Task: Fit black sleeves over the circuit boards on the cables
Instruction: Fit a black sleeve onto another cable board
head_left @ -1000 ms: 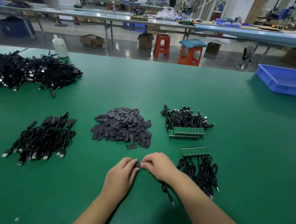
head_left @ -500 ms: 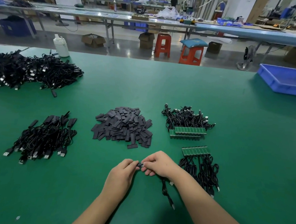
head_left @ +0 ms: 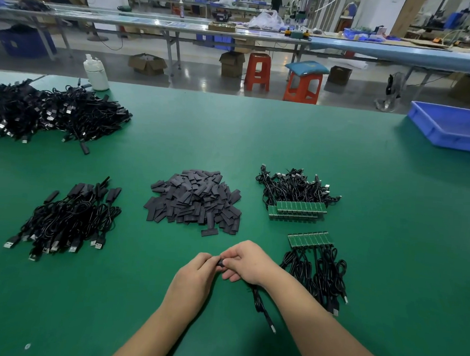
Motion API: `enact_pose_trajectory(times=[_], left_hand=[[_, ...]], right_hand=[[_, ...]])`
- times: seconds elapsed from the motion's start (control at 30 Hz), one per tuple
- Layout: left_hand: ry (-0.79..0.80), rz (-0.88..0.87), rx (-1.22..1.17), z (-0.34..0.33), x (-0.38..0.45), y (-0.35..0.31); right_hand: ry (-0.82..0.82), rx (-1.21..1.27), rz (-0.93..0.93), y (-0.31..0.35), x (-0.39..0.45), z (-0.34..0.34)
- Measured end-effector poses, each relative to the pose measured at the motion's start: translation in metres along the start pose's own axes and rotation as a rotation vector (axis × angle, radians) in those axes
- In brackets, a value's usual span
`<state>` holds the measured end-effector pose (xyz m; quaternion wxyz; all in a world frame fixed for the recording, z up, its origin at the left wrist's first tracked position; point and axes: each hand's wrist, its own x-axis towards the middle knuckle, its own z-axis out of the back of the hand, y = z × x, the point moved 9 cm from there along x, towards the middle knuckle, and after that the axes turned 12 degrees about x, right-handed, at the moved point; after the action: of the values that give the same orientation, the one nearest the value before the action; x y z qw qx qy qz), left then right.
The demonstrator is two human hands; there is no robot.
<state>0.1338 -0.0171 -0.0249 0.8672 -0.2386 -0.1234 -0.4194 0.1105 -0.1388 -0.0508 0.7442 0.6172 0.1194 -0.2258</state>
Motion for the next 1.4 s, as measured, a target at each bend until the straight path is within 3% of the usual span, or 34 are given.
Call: enact_pose_trajectory(times=[0.27,0.47,0.57,0.7,0.8,0.9,0.97,1.2,1.3,1.4], left_hand=[[0.008,-0.016,0.069,-0.002,0.0,-0.002],[-0.039,0.034,0.054,0.002,0.001,0.001],[-0.045,0.193,-0.021,0.006,0.002,0.014],[0.023,0.422,-0.217,0.002,0.005,0.039],[0.162,0.377,-0.259,-0.003,0.01,0.031],[0.336,0.325,-0.308,-0.013,0.011,0.014],[0.363,0.382,-0.397,-0.016,0.01,0.014],[0.374,0.45,-0.563,-0.014,0.008,0.004],[0.357,0.411,-0.47,-0.01,0.009,0.005],[0.324,0.361,-0.297,0.0,0.012,0.017]], right_hand=[[0.021,-0.081,0.0,0.009,-0.004,-0.005],[0.052,0.031,-0.03,0.005,-0.003,-0.005],[-0.015,0.306,-0.016,0.001,-0.003,0.001],[-0.144,0.894,0.082,-0.003,-0.004,0.017],[-0.157,1.234,0.131,-0.004,-0.007,0.015],[-0.174,1.38,0.173,-0.001,-0.009,0.016],[-0.182,1.424,0.193,0.002,-0.01,0.016],[-0.204,1.335,0.204,0.008,-0.012,0.019],[-0.258,1.061,0.194,0.01,-0.014,0.025],[-0.376,0.526,0.136,0.008,-0.016,0.032]])
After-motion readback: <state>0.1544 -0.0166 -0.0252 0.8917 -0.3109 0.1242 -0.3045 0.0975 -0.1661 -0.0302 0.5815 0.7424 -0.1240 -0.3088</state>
